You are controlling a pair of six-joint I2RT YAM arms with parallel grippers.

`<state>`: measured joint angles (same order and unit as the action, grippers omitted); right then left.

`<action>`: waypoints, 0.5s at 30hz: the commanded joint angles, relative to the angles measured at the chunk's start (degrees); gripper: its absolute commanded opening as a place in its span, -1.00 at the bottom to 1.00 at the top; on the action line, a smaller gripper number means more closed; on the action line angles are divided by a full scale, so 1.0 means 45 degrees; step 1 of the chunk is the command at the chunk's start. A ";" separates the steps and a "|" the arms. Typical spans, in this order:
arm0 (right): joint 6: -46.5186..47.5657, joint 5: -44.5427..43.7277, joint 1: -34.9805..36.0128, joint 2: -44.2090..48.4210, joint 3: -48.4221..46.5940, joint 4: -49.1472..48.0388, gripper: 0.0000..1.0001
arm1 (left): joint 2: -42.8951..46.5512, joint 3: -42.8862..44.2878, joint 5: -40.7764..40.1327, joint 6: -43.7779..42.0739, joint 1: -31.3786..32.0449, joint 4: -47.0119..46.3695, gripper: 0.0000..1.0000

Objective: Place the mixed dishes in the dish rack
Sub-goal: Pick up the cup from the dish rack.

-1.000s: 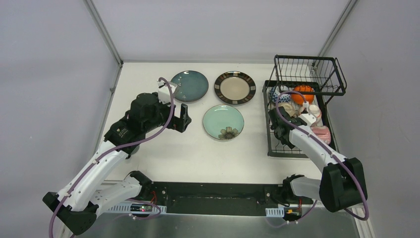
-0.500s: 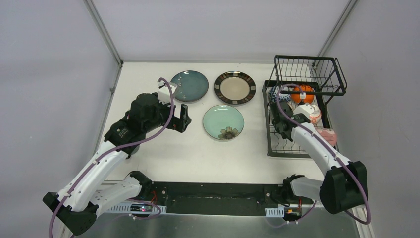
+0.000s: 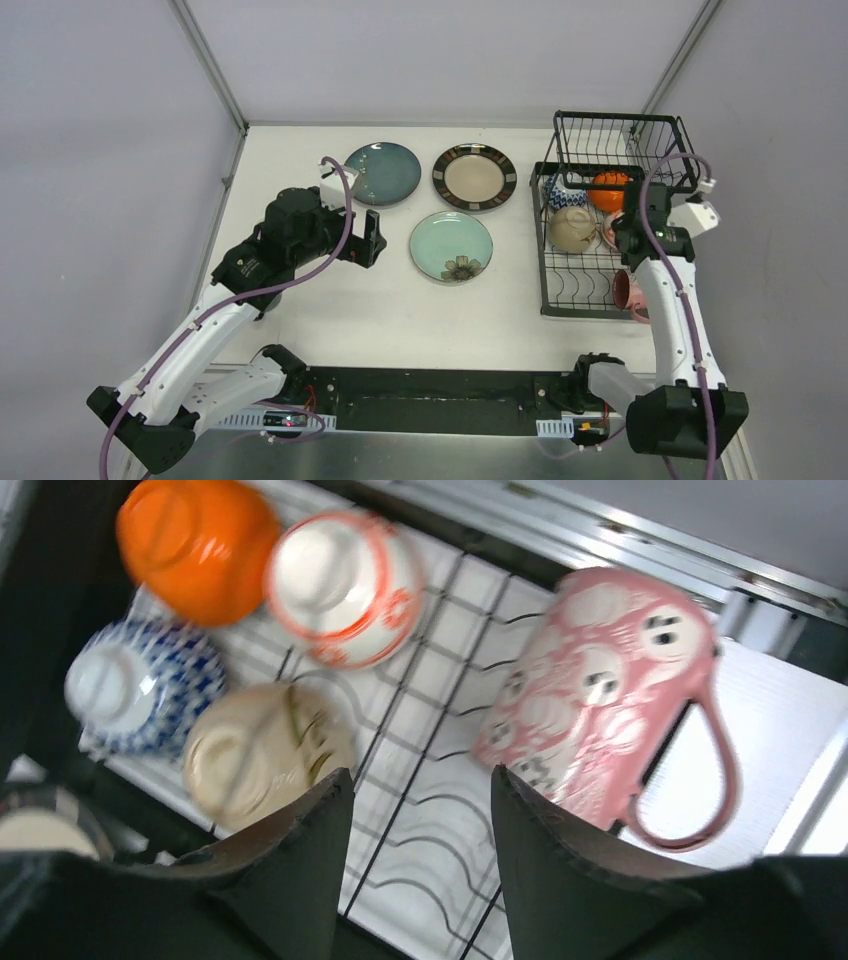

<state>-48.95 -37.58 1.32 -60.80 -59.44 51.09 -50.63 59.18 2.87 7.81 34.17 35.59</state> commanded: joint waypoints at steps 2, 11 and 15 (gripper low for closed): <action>-0.1051 0.0891 -0.2801 0.0231 -0.0116 0.1310 0.10 | -0.0094 -0.0065 0.0135 -0.0194 0.0101 -0.0194 0.98; -0.1119 0.2472 -0.7007 0.1766 0.1678 0.1615 0.15 | -0.0144 -0.0333 0.0752 -0.0017 0.0101 -0.0366 0.98; -0.0080 0.4135 -0.8738 0.2722 0.2643 0.0739 0.20 | -0.0297 -0.0373 0.1042 0.0138 0.0102 -0.0477 0.98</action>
<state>-53.41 -27.31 -32.64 -52.62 -50.17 57.71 -51.51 57.56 5.28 7.94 34.17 35.57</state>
